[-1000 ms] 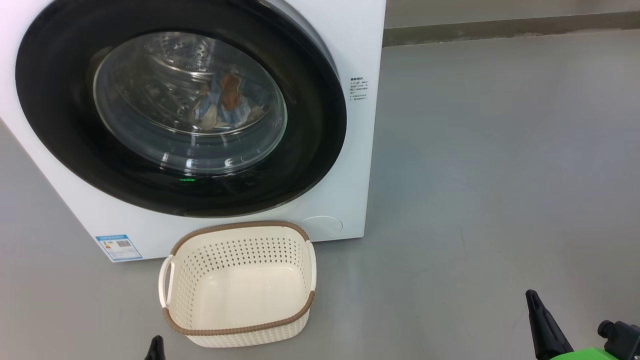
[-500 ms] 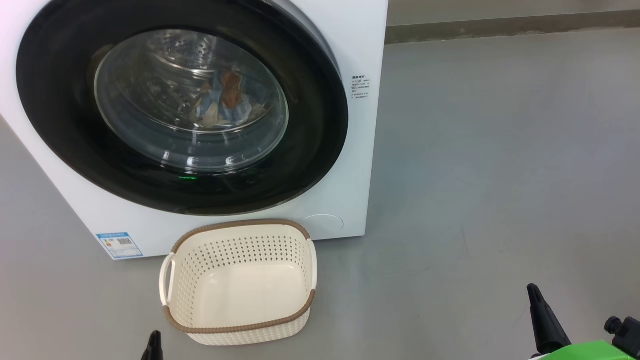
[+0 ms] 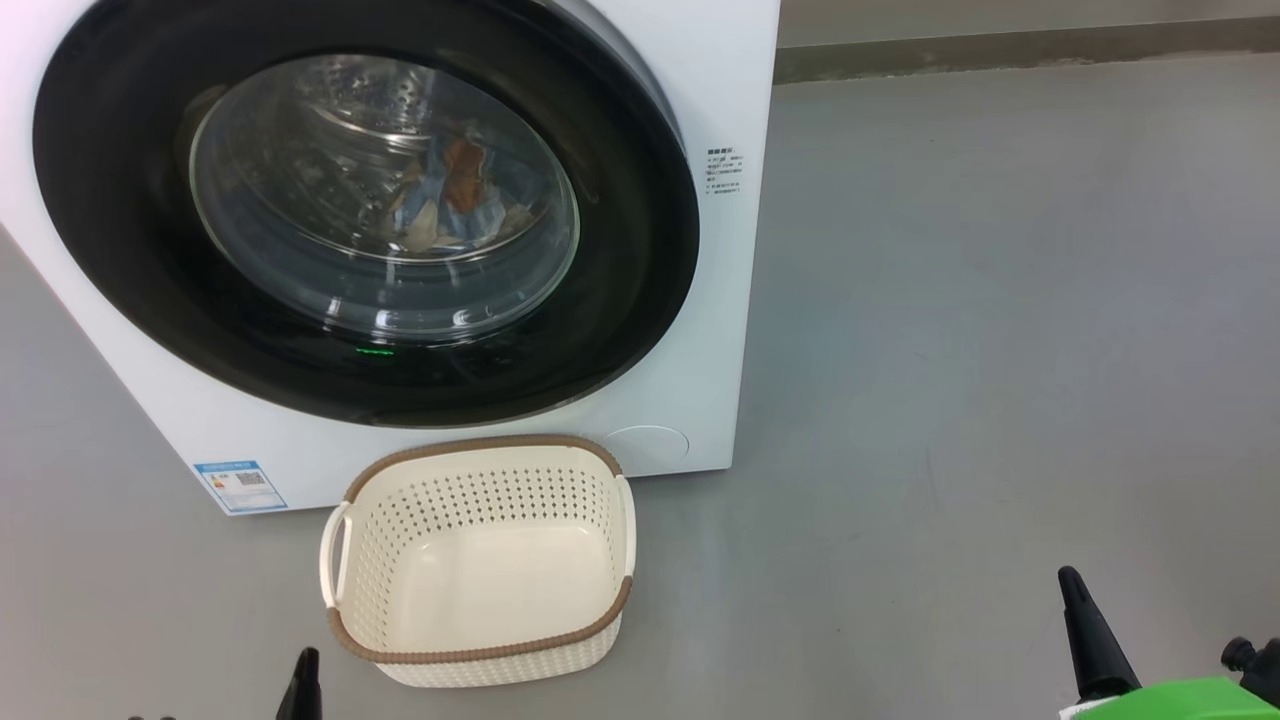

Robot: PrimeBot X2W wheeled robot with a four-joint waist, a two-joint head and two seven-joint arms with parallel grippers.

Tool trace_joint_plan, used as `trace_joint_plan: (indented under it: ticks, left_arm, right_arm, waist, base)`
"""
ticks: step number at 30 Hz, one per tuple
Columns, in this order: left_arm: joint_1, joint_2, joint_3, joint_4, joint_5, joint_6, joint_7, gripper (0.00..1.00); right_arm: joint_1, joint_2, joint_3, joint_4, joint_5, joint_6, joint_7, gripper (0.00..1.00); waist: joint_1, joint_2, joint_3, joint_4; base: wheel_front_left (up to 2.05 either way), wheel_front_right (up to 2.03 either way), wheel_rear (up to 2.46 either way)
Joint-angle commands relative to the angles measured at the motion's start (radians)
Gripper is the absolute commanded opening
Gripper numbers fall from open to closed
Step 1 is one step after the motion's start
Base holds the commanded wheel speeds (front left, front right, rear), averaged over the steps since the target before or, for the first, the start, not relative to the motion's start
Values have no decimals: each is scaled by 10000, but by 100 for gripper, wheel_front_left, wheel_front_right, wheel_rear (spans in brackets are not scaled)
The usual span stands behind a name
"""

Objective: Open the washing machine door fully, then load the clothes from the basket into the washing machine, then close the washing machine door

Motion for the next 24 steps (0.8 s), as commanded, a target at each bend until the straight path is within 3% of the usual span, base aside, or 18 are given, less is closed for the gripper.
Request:
trace_joint_plan:
  ticks: [1,24]
  left_arm:
    - [-489,184,240,-309,-255,-107,62,0]
    - [-809,242,552,-455,-2633,-273,736,0]
  right_arm:
    - [-546,-41,96,-219,305,-31,74,0]
    - [-873,97,27,-144,2791,-42,753,0]
  waist:
    - [-1,0,5,4]
    - [-1,0,83,60]
  base:
    - [0,0,0]
    - [0,0,0]
